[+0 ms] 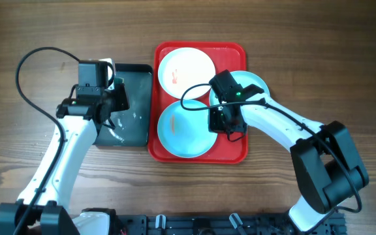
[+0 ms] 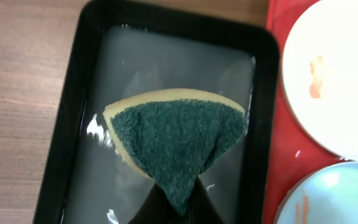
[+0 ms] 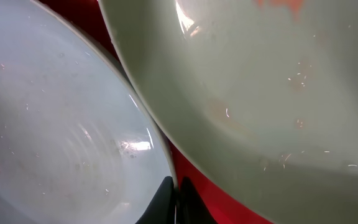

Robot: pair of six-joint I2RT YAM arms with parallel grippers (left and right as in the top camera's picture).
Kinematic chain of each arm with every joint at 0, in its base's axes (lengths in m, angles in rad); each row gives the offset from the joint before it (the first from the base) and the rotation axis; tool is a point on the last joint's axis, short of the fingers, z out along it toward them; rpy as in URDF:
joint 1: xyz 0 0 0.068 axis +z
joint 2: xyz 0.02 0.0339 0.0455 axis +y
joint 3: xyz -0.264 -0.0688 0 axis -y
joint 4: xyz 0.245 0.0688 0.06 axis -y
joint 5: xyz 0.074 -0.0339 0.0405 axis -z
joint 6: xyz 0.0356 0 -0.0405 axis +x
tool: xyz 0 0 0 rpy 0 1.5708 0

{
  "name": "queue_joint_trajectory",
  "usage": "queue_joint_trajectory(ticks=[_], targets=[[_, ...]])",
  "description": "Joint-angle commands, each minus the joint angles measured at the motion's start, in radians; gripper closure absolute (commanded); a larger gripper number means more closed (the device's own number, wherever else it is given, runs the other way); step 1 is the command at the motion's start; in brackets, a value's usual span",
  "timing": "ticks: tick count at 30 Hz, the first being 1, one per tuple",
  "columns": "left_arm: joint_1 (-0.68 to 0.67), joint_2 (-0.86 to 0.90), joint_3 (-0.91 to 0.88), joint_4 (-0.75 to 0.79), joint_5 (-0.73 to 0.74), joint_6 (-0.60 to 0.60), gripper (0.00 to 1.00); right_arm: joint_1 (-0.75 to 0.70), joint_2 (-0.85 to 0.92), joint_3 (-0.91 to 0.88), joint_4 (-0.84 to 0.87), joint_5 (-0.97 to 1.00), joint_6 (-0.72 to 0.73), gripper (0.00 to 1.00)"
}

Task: Clean dirty plates on tray and stack at the side
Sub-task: 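Carry the sponge with the left gripper over the lower blue plate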

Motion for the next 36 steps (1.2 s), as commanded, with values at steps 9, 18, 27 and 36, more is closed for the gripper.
queue_joint_trajectory(ticks=[9,18,27,36], targets=[[-0.006,0.023,0.006,0.002,0.018,-0.146,0.96,-0.005,0.015,-0.003,0.002,0.018,0.008,0.96],[-0.042,0.030,0.006,-0.006,0.003,-0.136,0.96,-0.005,0.015,-0.003,0.002,0.018,0.008,0.96],[-0.043,0.038,0.005,-0.032,0.037,-0.146,0.96,-0.005,0.015,-0.003,0.002,0.018,0.009,0.96],[-0.047,0.038,0.005,-0.039,0.187,-0.192,0.96,-0.005,0.015,-0.003,0.002,0.018,0.008,0.96]])
